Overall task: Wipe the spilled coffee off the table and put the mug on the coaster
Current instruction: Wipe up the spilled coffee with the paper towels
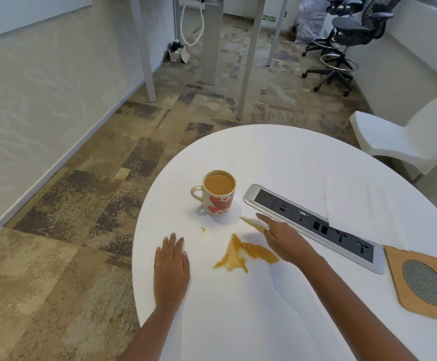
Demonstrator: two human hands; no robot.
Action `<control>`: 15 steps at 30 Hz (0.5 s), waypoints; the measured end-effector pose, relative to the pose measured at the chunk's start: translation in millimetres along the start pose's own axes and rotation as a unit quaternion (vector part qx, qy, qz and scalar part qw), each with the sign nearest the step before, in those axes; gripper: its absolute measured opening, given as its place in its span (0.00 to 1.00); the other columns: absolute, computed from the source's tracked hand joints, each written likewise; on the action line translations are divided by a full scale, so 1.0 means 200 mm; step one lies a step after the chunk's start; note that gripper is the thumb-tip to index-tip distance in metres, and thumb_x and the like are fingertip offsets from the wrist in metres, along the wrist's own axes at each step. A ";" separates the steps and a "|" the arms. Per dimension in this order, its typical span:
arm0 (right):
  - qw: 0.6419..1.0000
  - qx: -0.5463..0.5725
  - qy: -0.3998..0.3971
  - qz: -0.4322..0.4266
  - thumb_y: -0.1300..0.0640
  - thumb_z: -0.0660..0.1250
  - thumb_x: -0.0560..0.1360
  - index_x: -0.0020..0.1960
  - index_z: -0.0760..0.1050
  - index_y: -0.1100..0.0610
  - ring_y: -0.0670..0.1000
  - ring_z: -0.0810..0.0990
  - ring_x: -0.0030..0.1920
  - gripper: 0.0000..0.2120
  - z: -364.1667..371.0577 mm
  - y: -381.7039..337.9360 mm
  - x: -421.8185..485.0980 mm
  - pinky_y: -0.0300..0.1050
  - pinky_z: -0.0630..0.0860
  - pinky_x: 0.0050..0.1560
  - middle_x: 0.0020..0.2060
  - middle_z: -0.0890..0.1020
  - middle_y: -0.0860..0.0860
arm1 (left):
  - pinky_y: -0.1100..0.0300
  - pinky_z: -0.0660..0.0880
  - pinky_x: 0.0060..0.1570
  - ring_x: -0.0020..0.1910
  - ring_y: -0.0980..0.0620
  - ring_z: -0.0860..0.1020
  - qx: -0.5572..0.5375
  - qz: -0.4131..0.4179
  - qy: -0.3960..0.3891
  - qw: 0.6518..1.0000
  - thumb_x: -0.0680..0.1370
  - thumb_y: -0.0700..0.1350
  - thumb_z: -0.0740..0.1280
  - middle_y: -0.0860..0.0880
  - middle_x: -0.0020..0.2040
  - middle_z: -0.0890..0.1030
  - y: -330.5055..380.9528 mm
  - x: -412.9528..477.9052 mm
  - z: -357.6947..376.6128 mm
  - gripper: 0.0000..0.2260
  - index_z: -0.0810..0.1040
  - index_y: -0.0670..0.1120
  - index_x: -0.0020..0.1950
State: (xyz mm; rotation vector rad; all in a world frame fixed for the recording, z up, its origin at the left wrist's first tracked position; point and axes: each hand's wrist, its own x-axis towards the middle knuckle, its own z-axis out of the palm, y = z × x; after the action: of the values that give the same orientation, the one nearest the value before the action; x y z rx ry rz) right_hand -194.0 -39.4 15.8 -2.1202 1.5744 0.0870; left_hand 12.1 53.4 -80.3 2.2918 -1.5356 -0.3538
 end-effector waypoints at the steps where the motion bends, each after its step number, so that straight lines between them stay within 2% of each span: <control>1: 1.000 -0.007 0.009 0.019 0.61 0.50 0.80 0.75 0.55 0.54 0.57 0.74 0.63 0.23 0.01 0.02 -0.01 0.46 0.68 0.58 0.66 0.73 0.59 | 0.37 0.74 0.56 0.59 0.35 0.78 0.001 0.000 0.002 1.000 0.76 0.43 0.51 0.35 0.59 0.80 0.00 0.00 0.00 0.22 0.80 0.35 0.56; 4: 0.996 -0.052 0.011 0.068 0.59 0.49 0.81 0.76 0.49 0.58 0.54 0.67 0.70 0.24 0.10 0.03 -0.04 0.45 0.65 0.63 0.74 0.61 0.55 | 0.38 0.74 0.56 0.59 0.35 0.77 0.002 0.002 0.007 1.000 0.77 0.44 0.50 0.35 0.59 0.79 0.00 -0.01 0.01 0.22 0.79 0.35 0.57; 6: 0.994 -0.064 0.014 0.088 0.58 0.48 0.82 0.76 0.45 0.61 0.52 0.61 0.73 0.24 0.18 -0.01 -0.04 0.45 0.63 0.67 0.76 0.55 0.55 | 0.38 0.74 0.56 0.59 0.35 0.78 -0.001 0.002 0.003 1.000 0.80 0.46 0.46 0.35 0.59 0.79 0.00 0.00 0.01 0.25 0.79 0.35 0.57; 12: 0.984 -0.037 0.002 0.176 0.58 0.47 0.82 0.75 0.41 0.66 0.62 0.54 0.75 0.26 0.38 -0.21 0.00 0.52 0.58 0.74 0.75 0.48 0.65 | 0.38 0.74 0.56 0.59 0.34 0.77 0.009 0.004 0.012 1.000 0.76 0.42 0.51 0.34 0.59 0.79 0.00 -0.01 0.02 0.21 0.79 0.35 0.57; 15: 0.988 0.014 -0.011 0.156 0.52 0.49 0.82 0.75 0.40 0.65 0.65 0.51 0.75 0.30 0.40 -0.29 0.01 0.53 0.53 0.75 0.75 0.46 0.65 | 0.37 0.73 0.57 0.60 0.34 0.77 0.006 0.009 0.009 1.000 0.76 0.43 0.50 0.34 0.59 0.79 0.01 0.00 0.01 0.22 0.79 0.34 0.57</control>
State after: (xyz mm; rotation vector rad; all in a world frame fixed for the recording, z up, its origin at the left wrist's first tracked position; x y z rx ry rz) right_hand -121.8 4.2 -36.2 -1.8292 1.8704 0.1915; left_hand 10.0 53.2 -82.2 2.2825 -1.5532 -0.3194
